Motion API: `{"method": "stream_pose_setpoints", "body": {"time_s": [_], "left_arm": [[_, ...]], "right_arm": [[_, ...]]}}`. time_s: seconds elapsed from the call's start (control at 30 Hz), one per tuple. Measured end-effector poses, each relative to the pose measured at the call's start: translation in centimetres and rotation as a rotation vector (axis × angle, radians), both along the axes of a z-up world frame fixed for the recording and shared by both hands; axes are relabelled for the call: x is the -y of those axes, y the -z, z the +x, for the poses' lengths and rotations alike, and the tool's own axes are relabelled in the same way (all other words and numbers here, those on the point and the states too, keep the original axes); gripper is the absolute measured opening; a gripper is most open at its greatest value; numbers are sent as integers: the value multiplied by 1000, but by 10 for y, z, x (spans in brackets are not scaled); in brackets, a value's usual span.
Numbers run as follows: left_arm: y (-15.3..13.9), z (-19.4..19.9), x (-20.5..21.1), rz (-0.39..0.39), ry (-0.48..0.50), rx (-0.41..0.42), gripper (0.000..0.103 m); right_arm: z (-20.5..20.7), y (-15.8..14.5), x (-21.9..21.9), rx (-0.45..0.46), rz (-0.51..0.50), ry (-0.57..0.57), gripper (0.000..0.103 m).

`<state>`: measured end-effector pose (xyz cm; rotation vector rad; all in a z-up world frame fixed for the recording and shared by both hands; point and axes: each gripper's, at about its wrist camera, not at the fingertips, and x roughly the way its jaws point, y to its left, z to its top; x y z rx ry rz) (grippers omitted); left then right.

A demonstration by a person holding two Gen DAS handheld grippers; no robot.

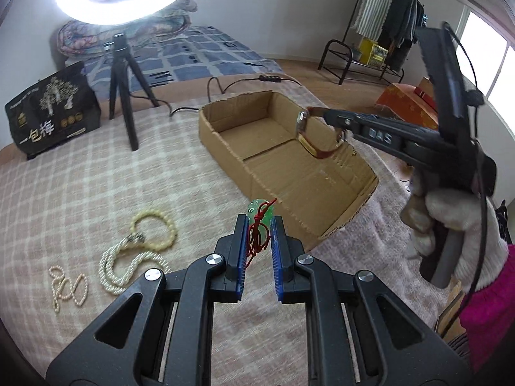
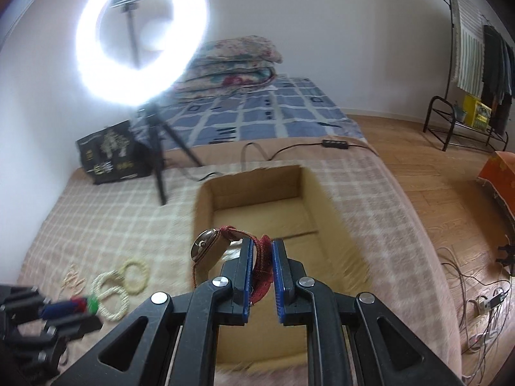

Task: Organize jewelry
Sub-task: 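Carry the pendant in the left tool while the right tool carries the watch over the box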

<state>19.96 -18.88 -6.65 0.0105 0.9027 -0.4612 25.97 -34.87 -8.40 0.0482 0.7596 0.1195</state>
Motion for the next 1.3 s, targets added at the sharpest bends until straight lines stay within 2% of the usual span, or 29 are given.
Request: {"method": "stream_pose_setpoints", "body": {"time_s": [0.33, 0.57, 0.73, 1.13, 1.3], "left_arm": [[18, 30, 42, 0, 49, -21, 12], [31, 38, 67, -6, 82, -42, 12], [35, 40, 78, 0, 106, -43, 12], [37, 44, 91, -10, 139, -33, 12], [39, 48, 90, -14, 149, -35, 12]], "right_arm": [[61, 11, 33, -7, 26, 24, 10], [86, 25, 38, -25, 42, 22, 10], [94, 26, 41, -23, 66, 20, 10], [110, 34, 27, -27, 20, -20, 10], [112, 33, 28, -16, 21, -13, 13]]}}
